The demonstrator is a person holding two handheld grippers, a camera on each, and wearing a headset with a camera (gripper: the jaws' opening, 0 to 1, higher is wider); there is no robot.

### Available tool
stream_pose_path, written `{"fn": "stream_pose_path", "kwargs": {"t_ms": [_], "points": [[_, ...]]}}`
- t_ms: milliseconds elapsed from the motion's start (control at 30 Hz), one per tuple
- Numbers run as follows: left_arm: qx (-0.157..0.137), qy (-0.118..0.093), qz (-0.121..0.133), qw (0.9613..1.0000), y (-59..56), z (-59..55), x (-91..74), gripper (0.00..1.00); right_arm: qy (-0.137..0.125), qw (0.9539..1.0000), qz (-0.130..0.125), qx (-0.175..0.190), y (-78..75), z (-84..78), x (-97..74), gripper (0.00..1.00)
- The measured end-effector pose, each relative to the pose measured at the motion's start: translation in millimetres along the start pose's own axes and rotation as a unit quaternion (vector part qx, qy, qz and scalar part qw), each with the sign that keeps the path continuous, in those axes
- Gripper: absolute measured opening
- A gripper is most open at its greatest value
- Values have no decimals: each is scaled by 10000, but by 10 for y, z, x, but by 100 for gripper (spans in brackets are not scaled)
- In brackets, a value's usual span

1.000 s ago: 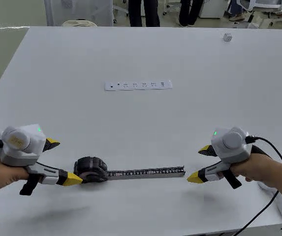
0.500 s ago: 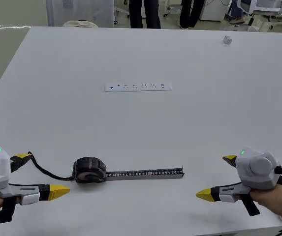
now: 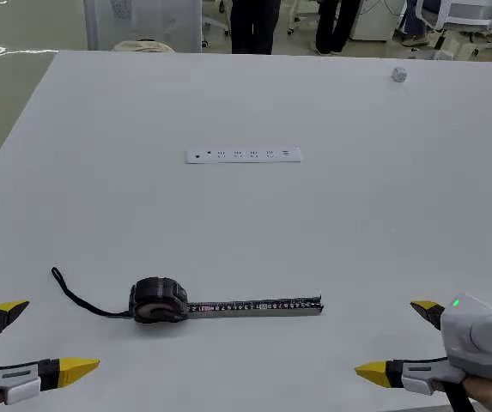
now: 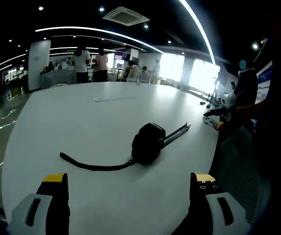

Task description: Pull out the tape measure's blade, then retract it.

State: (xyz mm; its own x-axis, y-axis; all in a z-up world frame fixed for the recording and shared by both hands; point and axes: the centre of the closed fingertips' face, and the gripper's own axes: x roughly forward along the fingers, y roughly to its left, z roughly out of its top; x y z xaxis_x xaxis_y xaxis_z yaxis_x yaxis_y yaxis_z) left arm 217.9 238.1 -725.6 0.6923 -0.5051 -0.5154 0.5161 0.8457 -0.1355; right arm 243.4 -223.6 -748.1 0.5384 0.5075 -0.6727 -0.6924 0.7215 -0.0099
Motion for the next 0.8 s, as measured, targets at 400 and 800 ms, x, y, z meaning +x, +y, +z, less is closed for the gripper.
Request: {"fn": "stream_pose_path", "kwargs": {"t_ms": [400,800], "points": [[-246,134,111,9995,44,-135,-119,100,-180,9998,-70,44,24,31,-69,100],[-336,159,193,9991,125,-134,-143,100,-148,9997,-58,176,120,-135,-91,100]]}}
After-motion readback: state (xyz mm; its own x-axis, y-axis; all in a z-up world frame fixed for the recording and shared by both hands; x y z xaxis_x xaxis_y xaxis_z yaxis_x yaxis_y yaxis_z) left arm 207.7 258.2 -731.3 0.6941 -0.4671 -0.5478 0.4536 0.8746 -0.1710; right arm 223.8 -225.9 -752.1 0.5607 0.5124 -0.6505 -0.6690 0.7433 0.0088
